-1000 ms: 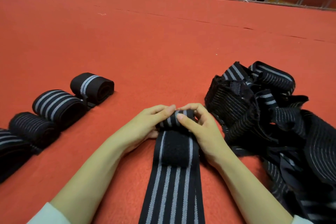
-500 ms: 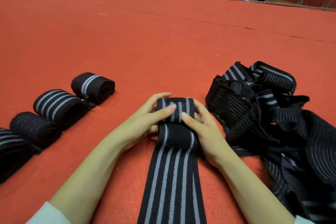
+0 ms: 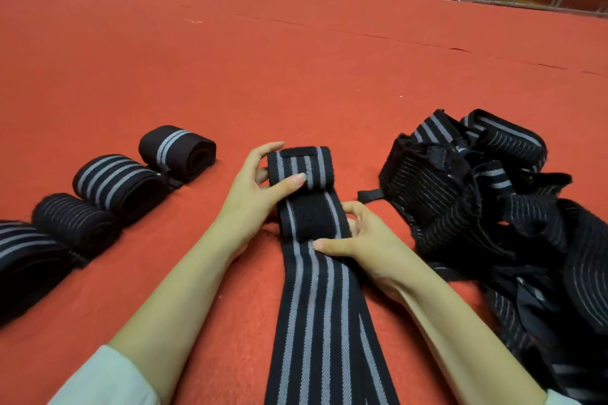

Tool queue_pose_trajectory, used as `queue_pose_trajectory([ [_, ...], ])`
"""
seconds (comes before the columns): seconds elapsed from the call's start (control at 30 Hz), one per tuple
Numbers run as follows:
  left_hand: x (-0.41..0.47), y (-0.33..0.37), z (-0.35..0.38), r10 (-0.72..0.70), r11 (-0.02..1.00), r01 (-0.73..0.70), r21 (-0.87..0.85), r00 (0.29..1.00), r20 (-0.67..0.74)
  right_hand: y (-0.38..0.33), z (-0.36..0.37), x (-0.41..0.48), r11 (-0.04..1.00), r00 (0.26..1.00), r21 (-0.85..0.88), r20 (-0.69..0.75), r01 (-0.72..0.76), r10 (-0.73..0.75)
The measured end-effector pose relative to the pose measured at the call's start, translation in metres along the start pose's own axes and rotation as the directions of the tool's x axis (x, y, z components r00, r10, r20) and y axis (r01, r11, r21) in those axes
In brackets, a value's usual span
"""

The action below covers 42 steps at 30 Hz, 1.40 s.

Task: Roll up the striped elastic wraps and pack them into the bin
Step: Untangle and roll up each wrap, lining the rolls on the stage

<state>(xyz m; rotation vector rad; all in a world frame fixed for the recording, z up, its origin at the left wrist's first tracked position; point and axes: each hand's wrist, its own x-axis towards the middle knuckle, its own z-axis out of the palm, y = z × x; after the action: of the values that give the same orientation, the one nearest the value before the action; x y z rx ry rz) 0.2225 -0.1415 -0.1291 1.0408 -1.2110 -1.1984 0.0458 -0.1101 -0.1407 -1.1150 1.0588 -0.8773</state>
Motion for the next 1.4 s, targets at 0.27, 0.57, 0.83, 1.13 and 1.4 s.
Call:
queue_pose_trajectory([
  [0.27,-0.001,0.002,-0.002,0.027,1.000,-0.027,0.009,0.998,0.051,-0.004,-0.007,-0.002,0.994,0.989,0.105,0.146,0.019,-0.035],
  [0.57,-0.006,0.003,0.016,0.082,0.996,-0.085,0.032,0.993,0.084,-0.002,-0.003,0.001,0.963,0.977,0.164,-0.050,0.215,-0.209],
  [0.83,-0.012,0.003,0.023,0.254,0.938,-0.287,0.195,0.951,0.178,-0.005,0.001,0.000,0.953,0.982,0.243,-0.100,0.181,-0.161],
  [1.13,-0.011,0.010,0.018,0.064,0.996,-0.079,0.048,0.964,0.259,-0.006,-0.003,0.002,0.947,0.979,0.261,-0.128,0.188,-0.159],
  [1.4,-0.011,0.011,0.011,-0.048,0.997,0.034,0.069,0.975,0.217,-0.005,-0.010,0.001,0.949,0.976,0.230,-0.046,0.216,-0.211],
])
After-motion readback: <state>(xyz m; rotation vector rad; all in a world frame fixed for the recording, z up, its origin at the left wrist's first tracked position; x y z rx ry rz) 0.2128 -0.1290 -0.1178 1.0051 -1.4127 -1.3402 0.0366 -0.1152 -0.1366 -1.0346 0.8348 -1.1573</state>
